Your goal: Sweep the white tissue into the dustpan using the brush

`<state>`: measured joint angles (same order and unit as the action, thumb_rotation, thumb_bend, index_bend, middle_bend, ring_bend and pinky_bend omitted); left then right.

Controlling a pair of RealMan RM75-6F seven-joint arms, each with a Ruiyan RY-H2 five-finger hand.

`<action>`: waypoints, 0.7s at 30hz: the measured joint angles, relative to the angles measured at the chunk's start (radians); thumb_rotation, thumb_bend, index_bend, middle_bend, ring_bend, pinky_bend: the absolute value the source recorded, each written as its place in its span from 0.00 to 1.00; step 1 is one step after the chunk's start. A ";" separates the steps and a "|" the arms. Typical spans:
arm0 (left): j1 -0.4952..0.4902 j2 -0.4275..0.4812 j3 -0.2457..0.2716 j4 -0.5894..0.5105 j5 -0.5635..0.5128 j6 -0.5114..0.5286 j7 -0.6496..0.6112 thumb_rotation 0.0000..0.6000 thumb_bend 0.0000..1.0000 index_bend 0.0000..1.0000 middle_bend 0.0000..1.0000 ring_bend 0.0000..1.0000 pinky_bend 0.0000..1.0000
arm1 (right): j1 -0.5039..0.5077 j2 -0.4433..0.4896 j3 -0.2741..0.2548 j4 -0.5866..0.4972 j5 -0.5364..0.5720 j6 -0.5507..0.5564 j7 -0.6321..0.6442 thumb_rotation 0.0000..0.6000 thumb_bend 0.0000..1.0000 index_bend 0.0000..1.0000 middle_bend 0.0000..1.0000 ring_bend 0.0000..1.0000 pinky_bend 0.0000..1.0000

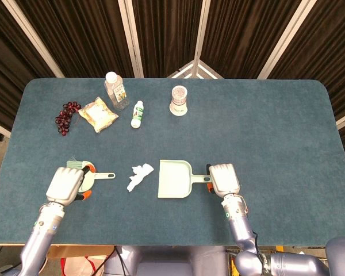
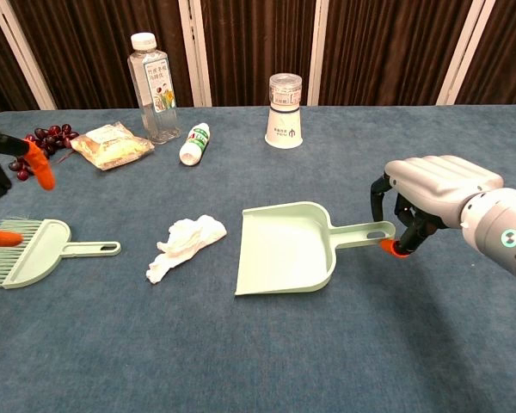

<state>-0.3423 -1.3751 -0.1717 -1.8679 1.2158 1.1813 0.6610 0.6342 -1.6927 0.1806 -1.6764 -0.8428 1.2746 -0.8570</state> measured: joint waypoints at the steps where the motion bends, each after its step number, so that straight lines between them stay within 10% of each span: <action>1: -0.014 -0.021 -0.005 0.011 -0.024 -0.005 0.021 1.00 0.26 0.41 0.86 0.84 0.89 | 0.000 -0.002 -0.001 0.002 0.001 0.002 0.000 1.00 0.37 0.57 0.88 0.88 0.86; 21: -0.167 -0.202 -0.027 0.140 -0.268 0.022 0.276 1.00 0.30 0.43 0.86 0.84 0.90 | 0.024 -0.004 0.009 0.052 0.014 -0.016 -0.003 1.00 0.38 0.57 0.88 0.87 0.86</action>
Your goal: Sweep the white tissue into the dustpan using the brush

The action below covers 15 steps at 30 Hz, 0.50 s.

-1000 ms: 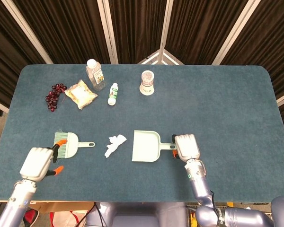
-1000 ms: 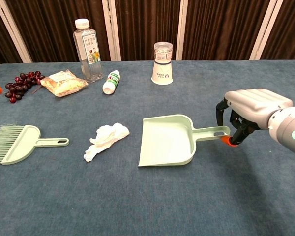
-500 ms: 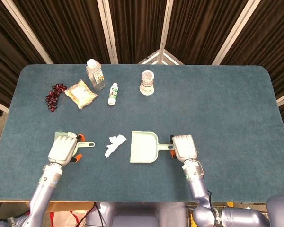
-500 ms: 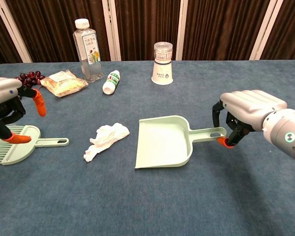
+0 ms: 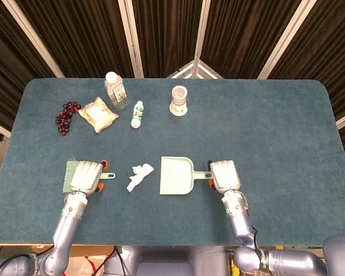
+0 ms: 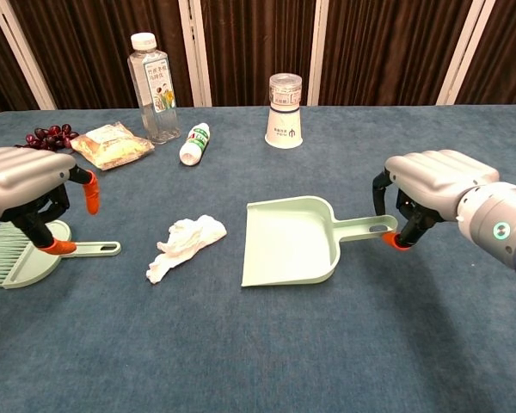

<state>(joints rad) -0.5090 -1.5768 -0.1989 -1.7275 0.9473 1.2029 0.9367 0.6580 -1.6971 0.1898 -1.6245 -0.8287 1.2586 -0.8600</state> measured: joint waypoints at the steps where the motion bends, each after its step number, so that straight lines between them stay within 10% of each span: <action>1: -0.007 -0.008 0.000 0.006 -0.010 0.005 0.009 1.00 0.30 0.43 0.86 0.85 0.90 | 0.000 0.000 -0.001 0.001 0.000 -0.001 0.001 1.00 0.38 0.57 0.88 0.87 0.86; 15: -0.074 -0.096 0.003 0.137 -0.137 0.007 0.064 1.00 0.32 0.44 0.87 0.87 0.91 | 0.014 -0.007 0.002 0.006 0.005 -0.001 -0.005 1.00 0.38 0.57 0.88 0.87 0.86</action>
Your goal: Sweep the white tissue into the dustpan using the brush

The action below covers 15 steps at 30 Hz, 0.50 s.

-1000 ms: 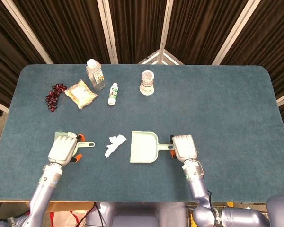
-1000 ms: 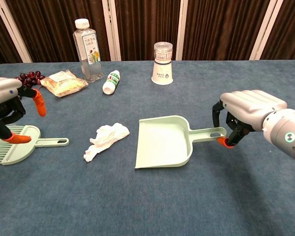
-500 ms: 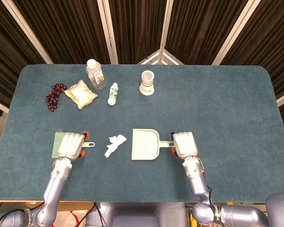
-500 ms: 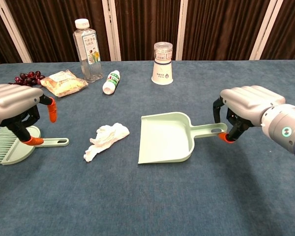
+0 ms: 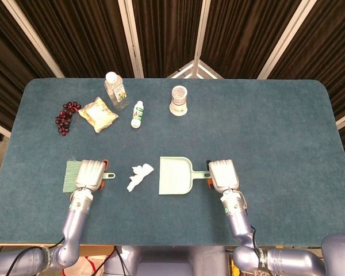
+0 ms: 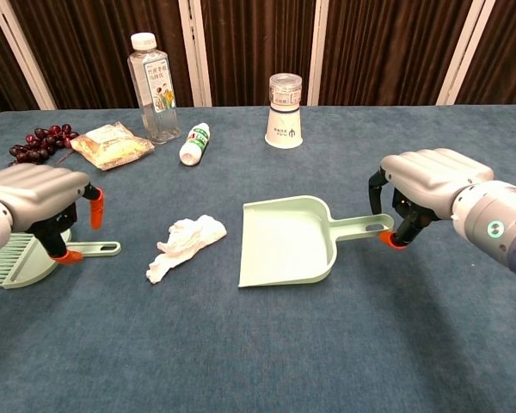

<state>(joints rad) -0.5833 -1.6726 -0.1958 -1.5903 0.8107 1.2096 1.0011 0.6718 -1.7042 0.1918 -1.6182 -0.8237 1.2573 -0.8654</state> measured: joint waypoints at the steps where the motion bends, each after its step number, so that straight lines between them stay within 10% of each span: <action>1: -0.004 -0.007 0.002 0.011 -0.009 0.000 0.002 1.00 0.32 0.44 0.87 0.87 0.91 | 0.000 0.000 0.000 0.001 0.000 0.000 0.001 1.00 0.38 0.57 0.88 0.87 0.86; 15: -0.031 -0.038 0.017 0.061 -0.075 0.009 0.007 1.00 0.40 0.45 0.88 0.87 0.91 | 0.005 0.004 -0.001 0.003 -0.002 0.000 0.007 1.00 0.38 0.57 0.88 0.87 0.86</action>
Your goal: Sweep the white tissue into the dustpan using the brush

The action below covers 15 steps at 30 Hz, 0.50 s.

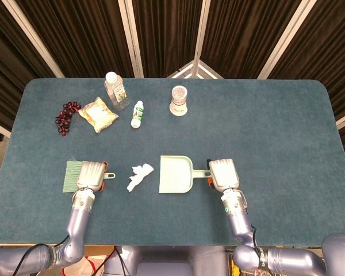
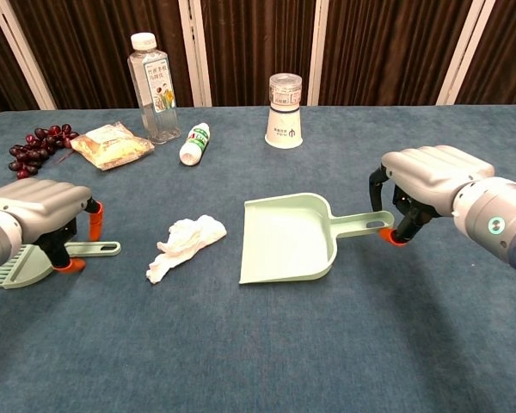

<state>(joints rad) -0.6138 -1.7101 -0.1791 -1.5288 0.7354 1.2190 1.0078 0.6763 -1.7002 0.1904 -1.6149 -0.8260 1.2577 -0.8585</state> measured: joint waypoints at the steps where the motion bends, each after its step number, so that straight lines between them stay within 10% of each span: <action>1: -0.001 0.000 0.001 0.004 -0.004 0.001 -0.001 1.00 0.41 0.45 0.89 0.87 0.91 | 0.000 0.000 0.000 0.001 0.000 0.000 0.000 1.00 0.38 0.57 0.88 0.87 0.86; 15: -0.012 -0.011 0.006 0.023 -0.028 -0.002 -0.034 1.00 0.48 0.54 0.91 0.89 0.92 | 0.007 -0.005 0.000 0.006 0.008 0.003 -0.010 1.00 0.38 0.57 0.88 0.87 0.86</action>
<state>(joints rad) -0.6263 -1.7214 -0.1732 -1.5063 0.7071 1.2171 0.9743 0.6837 -1.7052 0.1905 -1.6089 -0.8176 1.2609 -0.8681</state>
